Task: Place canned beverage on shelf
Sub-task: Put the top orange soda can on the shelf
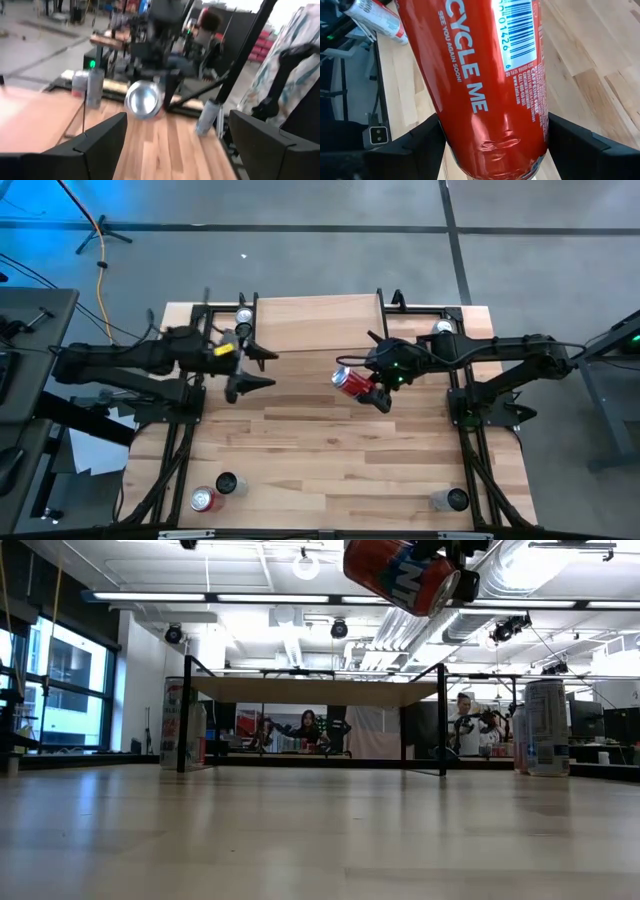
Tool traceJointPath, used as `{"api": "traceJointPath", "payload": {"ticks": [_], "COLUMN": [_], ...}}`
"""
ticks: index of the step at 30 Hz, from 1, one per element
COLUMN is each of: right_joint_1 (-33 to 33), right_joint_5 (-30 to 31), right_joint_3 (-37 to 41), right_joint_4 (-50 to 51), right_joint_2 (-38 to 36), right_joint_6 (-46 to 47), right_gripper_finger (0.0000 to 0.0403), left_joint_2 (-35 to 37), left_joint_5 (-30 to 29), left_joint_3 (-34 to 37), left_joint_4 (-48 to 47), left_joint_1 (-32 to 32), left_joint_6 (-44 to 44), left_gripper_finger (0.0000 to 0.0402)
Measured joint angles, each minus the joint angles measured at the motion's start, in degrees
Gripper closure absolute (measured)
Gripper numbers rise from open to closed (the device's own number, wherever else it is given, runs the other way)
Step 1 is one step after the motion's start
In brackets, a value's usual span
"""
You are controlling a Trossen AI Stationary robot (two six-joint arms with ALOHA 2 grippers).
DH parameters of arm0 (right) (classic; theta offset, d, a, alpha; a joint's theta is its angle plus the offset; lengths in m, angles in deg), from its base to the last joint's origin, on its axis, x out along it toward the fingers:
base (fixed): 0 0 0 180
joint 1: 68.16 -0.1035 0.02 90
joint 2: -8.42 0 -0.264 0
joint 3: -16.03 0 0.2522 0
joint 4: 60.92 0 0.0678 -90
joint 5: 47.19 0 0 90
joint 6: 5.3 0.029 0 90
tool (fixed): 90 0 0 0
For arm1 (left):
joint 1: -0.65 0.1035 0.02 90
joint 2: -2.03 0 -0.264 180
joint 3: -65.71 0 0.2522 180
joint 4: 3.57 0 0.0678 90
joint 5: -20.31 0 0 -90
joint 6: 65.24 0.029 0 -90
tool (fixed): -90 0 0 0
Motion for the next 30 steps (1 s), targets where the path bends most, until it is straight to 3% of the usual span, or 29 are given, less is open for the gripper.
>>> {"api": "traceJointPath", "payload": {"ticks": [10, 16, 26, 30], "right_joint_1": [-2.32, -3.21, -3.25, -3.17], "right_joint_5": [1.01, 3.75, 4.71, 5.06], "right_joint_3": [-0.02, -0.02, -0.02, -0.02], "right_joint_4": [-6.91, -8.86, -8.03, -8.35], "right_joint_2": [1.73, 3.7, 4.81, 4.79], "right_joint_6": [-1.53, -3.09, -4.97, -4.97], "right_gripper_finger": [0.0123, 0.0123, 0.0123, 0.0123], "left_joint_2": [-15.57, -23.33, -27.18, -26.24], "left_joint_5": [-5.01, -4.52, 7.02, 7.41], "left_joint_3": [-4.97, -7.96, -11.88, -11.92], "left_joint_4": [0.91, 2.7, 3.32, 2.12], "left_joint_1": [1.11, 1.95, 1.88, 1.86], "left_joint_6": [2.62, 2.6, 7.0, 8.48], "left_gripper_finger": [0.0084, 0.0084, 0.0085, 0.0085]}}
